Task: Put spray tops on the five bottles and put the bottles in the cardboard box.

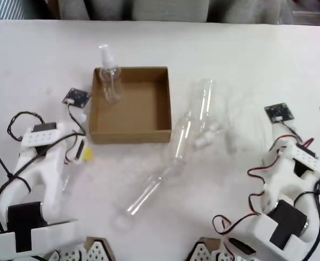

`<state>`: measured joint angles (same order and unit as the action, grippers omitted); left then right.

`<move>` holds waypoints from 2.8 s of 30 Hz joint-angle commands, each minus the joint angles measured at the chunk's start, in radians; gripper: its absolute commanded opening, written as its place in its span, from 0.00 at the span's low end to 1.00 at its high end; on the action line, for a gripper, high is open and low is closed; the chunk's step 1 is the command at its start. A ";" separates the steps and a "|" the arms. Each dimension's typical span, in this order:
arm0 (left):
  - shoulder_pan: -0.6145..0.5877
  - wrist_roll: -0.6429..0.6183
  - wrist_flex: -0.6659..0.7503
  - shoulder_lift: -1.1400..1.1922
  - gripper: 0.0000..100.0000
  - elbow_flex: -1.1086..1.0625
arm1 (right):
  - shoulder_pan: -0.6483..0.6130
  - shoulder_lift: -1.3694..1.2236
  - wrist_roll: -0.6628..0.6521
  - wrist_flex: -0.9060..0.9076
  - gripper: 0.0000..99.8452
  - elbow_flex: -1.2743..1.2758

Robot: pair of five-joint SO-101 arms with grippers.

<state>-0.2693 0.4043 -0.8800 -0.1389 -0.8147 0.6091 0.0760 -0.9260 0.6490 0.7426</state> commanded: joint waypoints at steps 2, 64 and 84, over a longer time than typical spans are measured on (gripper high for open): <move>-0.008 -0.005 0.015 -0.051 0.11 0.005 | 0.058 0.016 -0.466 0.061 0.02 -0.063; -0.012 -0.005 0.009 -0.051 0.11 0.003 | 0.415 0.302 0.224 0.165 0.02 0.124; -0.010 -0.005 0.009 -0.051 0.11 0.003 | 0.346 -0.056 0.278 -0.045 0.02 -0.026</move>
<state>-0.2693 0.4043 -0.8800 -0.1389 -0.8147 0.9559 0.0790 -0.6544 0.6214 0.8301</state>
